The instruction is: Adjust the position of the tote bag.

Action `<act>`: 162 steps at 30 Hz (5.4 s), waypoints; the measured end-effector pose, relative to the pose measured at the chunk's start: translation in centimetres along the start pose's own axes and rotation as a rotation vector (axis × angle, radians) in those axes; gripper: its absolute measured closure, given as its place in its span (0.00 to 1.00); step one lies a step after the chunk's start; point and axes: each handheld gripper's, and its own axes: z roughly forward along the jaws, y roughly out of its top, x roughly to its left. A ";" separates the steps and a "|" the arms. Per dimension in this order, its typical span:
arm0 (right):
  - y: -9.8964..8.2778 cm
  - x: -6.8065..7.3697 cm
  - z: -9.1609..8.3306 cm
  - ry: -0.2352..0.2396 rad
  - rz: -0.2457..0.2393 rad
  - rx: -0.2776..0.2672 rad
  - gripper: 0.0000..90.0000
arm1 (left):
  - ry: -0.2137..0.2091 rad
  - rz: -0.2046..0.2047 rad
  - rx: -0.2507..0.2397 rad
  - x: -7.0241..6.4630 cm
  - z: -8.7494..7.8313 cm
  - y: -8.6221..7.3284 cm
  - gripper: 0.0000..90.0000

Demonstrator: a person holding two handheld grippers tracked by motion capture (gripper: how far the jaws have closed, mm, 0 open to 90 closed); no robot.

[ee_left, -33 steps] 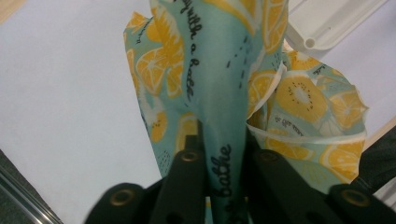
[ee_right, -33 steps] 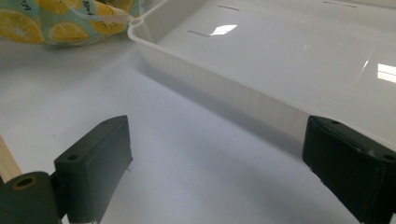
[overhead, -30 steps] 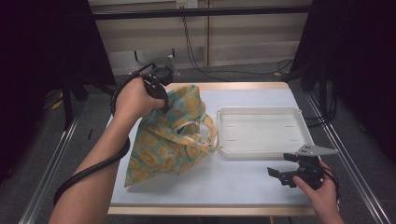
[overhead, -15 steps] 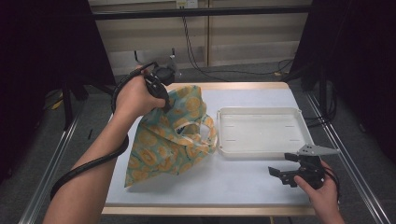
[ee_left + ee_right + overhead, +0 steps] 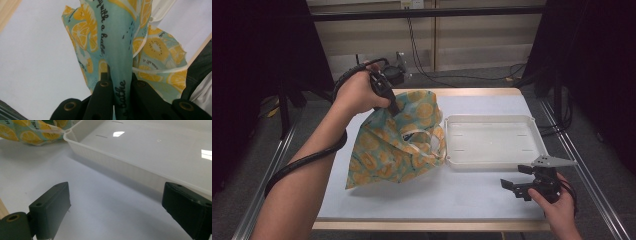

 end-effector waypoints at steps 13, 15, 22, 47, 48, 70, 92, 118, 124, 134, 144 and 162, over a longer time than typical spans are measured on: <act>0.0 0.0 0.2 -0.001 0.002 0.010 0.09 | -0.006 0.070 -0.013 1.1 -0.4 -1.0 1.00; 0.0 0.1 0.2 -0.001 0.003 0.009 0.09 | 0.006 0.080 -0.013 1.2 -0.5 -1.4 1.00; 0.0 0.1 0.3 -0.003 -0.003 0.008 0.09 | 0.002 0.077 -0.033 1.3 -0.4 -1.8 1.00; 1.6 1.7 1.2 0.028 -0.067 0.020 0.09 | 0.066 -0.074 -0.163 0.0 -2.8 -6.7 0.39; 1.8 1.8 1.3 0.031 -0.076 0.021 0.09 | 0.064 -0.081 -0.162 0.0 -2.8 -7.0 0.39; 8.7 3.6 4.5 0.144 -0.229 -0.019 0.05 | 0.080 -0.108 -0.147 -0.2 -2.4 -8.9 0.90; 17.4 6.2 13.1 0.343 -0.261 -0.084 0.18 | 0.051 -0.106 -0.156 0.3 -1.5 -8.5 0.94; 20.4 8.1 16.9 0.416 -0.284 -0.143 0.40 | 0.050 -0.111 -0.161 0.3 -1.0 -8.5 0.94; 20.9 8.7 17.5 0.442 -0.297 -0.164 0.49 | 0.046 -0.105 -0.158 0.5 -1.0 -8.6 0.95; 21.0 10.5 17.6 0.481 -0.348 -0.147 0.91 | 0.049 -0.118 -0.172 0.3 -0.9 -8.6 0.96; 20.3 10.7 16.3 0.461 -0.383 -0.137 1.00 | 0.063 -0.092 -0.187 0.3 -0.8 -8.2 0.97; 18.3 8.5 12.2 0.337 -0.297 -0.149 1.00 | 0.107 0.022 -0.202 -0.2 0.8 -3.3 1.00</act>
